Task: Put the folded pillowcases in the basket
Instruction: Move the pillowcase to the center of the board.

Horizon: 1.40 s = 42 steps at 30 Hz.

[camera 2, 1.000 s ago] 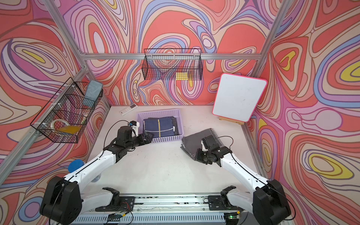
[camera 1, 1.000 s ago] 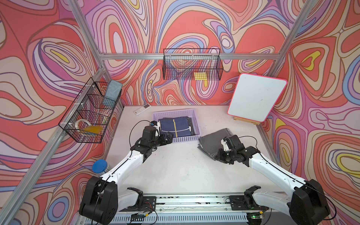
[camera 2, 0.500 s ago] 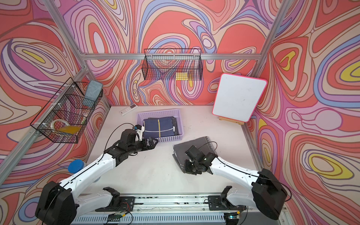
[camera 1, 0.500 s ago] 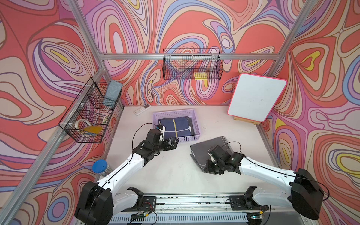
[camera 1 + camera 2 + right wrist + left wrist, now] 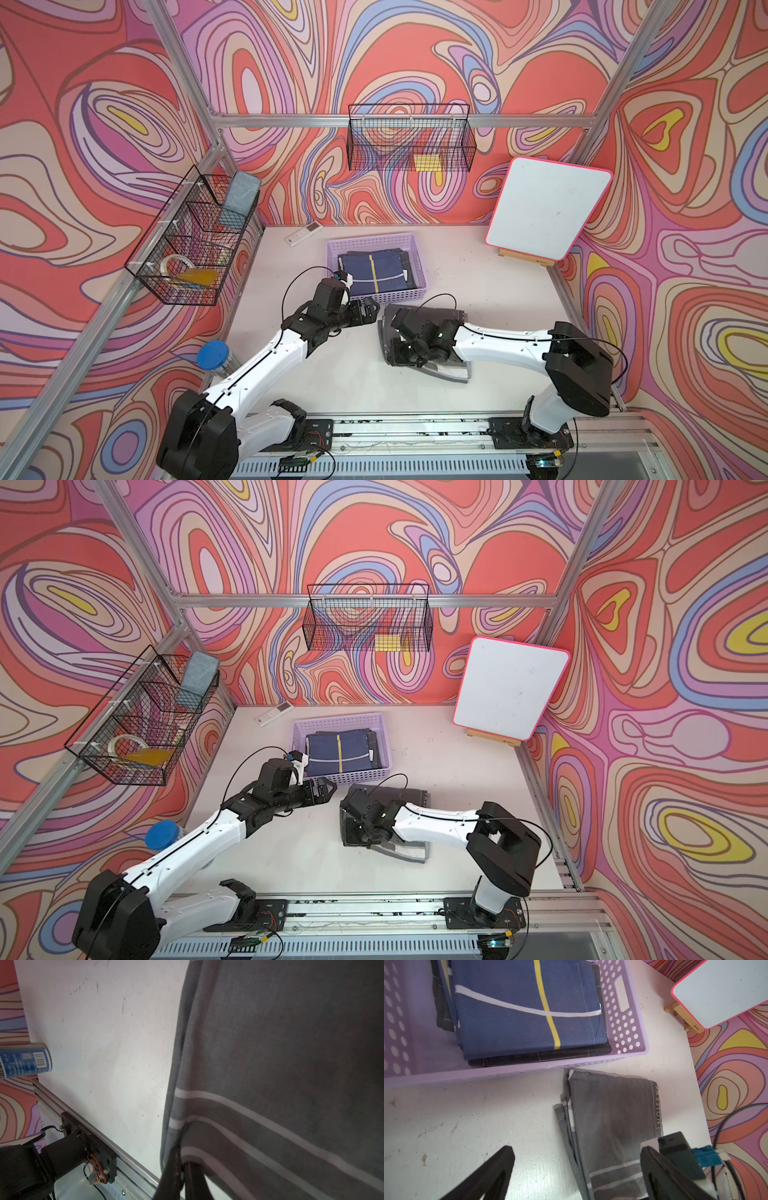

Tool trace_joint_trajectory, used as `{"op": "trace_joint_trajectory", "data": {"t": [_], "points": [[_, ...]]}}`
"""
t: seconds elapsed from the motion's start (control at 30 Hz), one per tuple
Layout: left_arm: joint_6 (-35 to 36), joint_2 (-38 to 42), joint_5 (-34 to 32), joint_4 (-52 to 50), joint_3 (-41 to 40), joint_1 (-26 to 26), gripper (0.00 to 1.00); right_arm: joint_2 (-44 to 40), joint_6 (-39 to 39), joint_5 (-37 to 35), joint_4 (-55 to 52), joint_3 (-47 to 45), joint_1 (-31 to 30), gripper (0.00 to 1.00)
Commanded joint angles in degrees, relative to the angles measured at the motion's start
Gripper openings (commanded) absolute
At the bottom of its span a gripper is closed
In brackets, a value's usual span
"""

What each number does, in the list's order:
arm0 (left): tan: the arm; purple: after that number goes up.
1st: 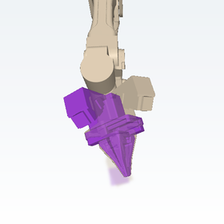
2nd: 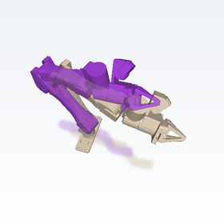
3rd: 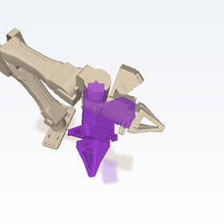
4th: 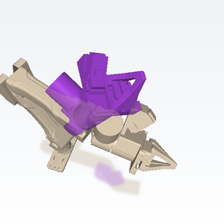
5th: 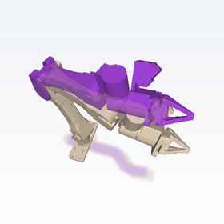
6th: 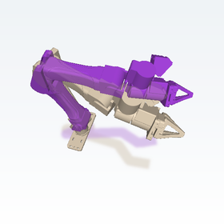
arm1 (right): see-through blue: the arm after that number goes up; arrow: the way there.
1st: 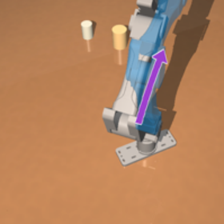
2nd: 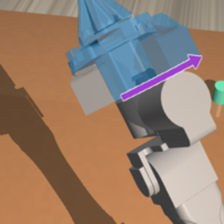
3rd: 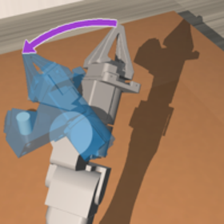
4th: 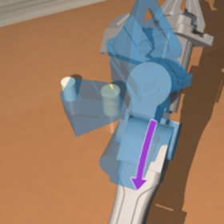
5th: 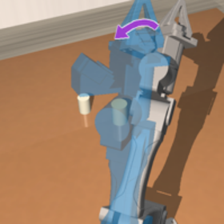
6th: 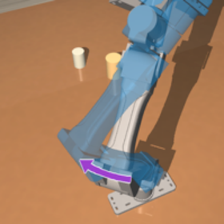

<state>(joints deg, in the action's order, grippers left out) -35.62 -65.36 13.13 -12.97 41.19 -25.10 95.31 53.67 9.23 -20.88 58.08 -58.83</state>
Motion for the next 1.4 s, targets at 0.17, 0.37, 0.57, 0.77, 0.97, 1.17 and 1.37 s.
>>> {"op": "trace_joint_trajectory", "data": {"t": [0.17, 0.37, 0.57, 0.77, 0.97, 1.17, 1.37], "points": [[0.2, 0.4, 0.2, -3.5, -0.8, -0.2, 0.99, -3.4, -1.9, -4.0, -4.1, 1.8, -0.6, 0.57], [-0.3, -2.1, 1.0, -3.2, -1.0, -1.6, 0.98, -8.7, -4.7, -11.2, -12.2, 2.4, -0.2, 0.65], [-1.9, -5.5, 0.0, -0.4, -2.1, -4.9, 0.96, -14.4, -8.2, -16.0, -18.3, 1.9, 3.3, 0.71], [-2.6, -10.5, -3.1, 0.7, -0.7, -8.4, 0.91, -20.8, -15.0, -14.8, -18.4, -3.6, 15.2, 0.71], [-3.7, -16.3, -3.6, 3.2, 0.0, -9.2, 0.86, -23.6, -22.6, -11.6, -14.5, -9.5, 27.3, 0.76], [-3.7, -20.2, -5.0, 5.3, 0.5, -9.7, 0.81, -21.3, -25.7, -7.7, -9.9, -12.6, 34.6, 0.76], [-3.5, -23.6, -4.0, 6.6, 2.0, -10.1, 0.75, -17.6, -26.2, -3.5, -5.7, -14.1, 38.2, 0.76]]}}
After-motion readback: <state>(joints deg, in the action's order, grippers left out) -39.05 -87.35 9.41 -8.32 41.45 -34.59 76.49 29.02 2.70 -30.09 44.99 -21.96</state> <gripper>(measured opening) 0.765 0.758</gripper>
